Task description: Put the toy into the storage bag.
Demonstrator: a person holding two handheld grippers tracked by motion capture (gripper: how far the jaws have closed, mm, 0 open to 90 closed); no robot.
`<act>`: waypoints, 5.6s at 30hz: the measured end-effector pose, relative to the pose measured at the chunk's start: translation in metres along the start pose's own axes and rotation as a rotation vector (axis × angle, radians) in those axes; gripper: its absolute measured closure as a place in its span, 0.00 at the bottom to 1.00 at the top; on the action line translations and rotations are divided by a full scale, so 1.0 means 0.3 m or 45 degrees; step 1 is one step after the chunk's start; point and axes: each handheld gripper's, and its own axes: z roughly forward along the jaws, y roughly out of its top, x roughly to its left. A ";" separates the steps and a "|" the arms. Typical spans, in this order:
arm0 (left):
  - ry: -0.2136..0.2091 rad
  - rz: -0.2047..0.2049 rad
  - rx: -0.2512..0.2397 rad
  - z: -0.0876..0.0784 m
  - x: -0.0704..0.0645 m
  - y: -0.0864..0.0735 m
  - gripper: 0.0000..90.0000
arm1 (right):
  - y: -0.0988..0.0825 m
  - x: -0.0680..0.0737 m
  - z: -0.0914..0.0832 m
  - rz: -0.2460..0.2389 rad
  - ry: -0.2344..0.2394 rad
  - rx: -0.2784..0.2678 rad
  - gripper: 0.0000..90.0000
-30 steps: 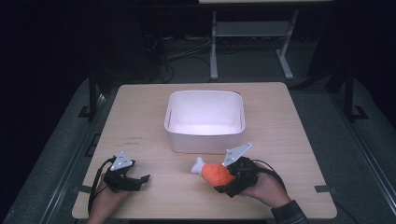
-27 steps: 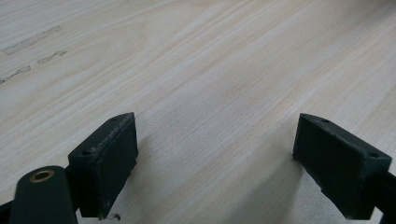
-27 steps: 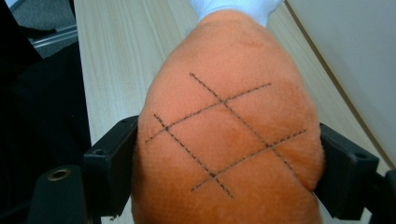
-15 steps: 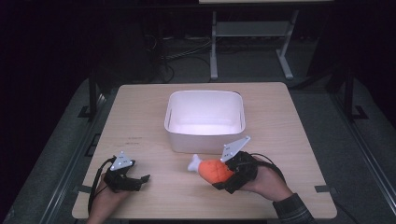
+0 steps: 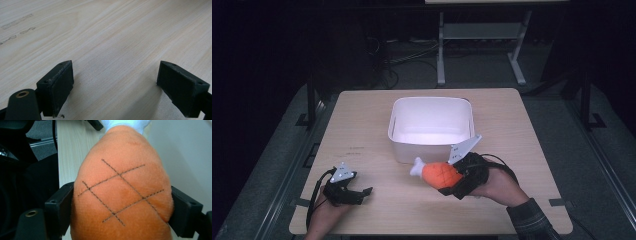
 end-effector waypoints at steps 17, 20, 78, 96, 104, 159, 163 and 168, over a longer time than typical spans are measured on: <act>0.002 -0.001 -0.003 0.000 0.000 0.000 0.15 | 0.084 -0.046 -0.064 -0.032 0.003 -0.057 0.21; 0.002 0.000 -0.003 0.000 0.000 0.000 0.15 | 0.096 -0.058 -0.075 -0.027 0.002 -0.067 0.21; 0.004 0.005 0.000 0.000 0.001 0.000 0.15 | 0.326 -0.405 0.023 -0.113 0.112 0.082 0.20; 0.004 0.006 -0.001 0.000 0.001 0.000 0.15 | 0.327 -0.429 0.049 -0.116 0.137 0.128 0.17; 0.004 0.006 -0.001 0.000 0.001 0.000 0.15 | 0.327 -0.426 0.042 -0.106 0.129 0.122 0.16; 0.004 0.000 -0.006 0.001 0.000 0.000 0.15 | -0.095 -0.319 -0.290 0.190 -0.177 -0.187 0.15; 0.004 -0.001 -0.006 0.001 0.000 0.000 0.15 | -0.143 -0.304 -0.277 0.220 -0.192 -0.200 0.15; 0.004 -0.001 -0.006 0.001 0.000 0.000 0.15 | -0.200 -0.287 -0.267 0.254 -0.224 -0.229 0.15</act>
